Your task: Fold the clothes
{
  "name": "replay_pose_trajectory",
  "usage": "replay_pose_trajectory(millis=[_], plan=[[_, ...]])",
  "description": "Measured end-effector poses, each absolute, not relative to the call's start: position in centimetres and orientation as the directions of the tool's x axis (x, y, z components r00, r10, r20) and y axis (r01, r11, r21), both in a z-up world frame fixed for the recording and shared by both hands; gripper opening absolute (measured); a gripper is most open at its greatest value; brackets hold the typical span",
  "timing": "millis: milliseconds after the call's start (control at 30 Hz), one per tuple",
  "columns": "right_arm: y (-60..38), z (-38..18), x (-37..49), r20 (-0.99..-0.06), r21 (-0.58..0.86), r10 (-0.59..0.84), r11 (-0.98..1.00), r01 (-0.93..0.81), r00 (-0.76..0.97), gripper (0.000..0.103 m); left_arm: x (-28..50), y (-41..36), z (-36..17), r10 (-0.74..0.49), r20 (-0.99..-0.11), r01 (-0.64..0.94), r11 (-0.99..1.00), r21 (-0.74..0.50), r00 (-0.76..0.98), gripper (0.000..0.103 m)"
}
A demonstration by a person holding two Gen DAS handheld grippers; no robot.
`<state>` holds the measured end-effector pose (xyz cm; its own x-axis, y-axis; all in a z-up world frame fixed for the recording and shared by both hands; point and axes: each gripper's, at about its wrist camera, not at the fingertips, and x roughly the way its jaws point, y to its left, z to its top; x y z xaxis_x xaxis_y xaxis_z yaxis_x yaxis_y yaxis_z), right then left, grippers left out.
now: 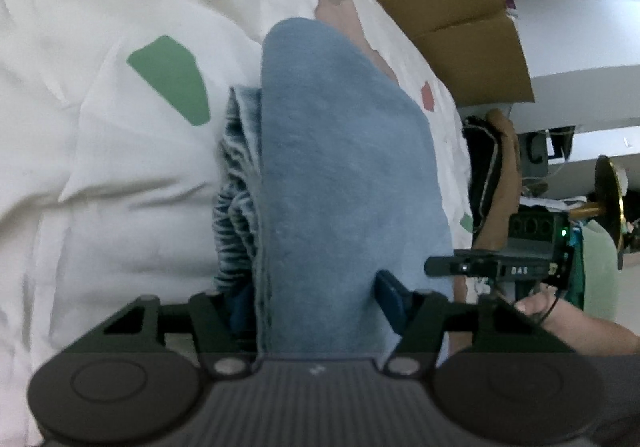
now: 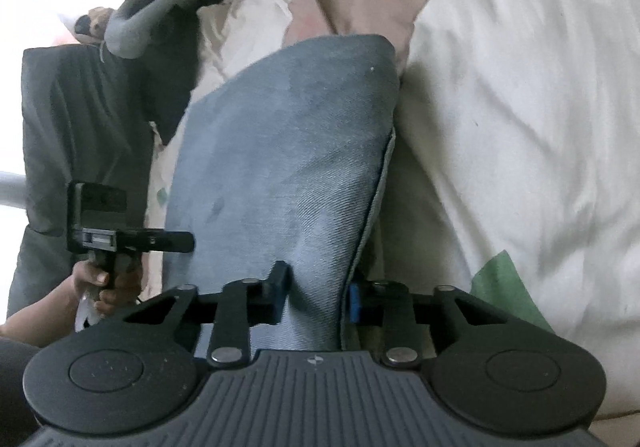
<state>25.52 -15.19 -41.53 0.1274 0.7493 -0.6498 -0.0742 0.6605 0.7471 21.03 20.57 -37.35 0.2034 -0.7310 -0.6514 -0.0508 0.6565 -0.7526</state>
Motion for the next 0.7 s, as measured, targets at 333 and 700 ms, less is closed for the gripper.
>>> replay_pose_trajectory(millis=[333,700], plan=[[-17.5,-40.2,25.0,-0.652,0.743,0.742,0.666,-0.061,0.156,0.021,21.6,18.8,-36.3,-0.723,-0.668,0.015,0.681,-0.732,0.175,0.066],[-17.4,-41.7,25.4,-0.68,0.723,0.719,0.69,-0.028,0.143,0.027,20.7,20.0,-37.8,-0.73,-0.667,-0.047,0.668,-0.742,0.148,0.09]])
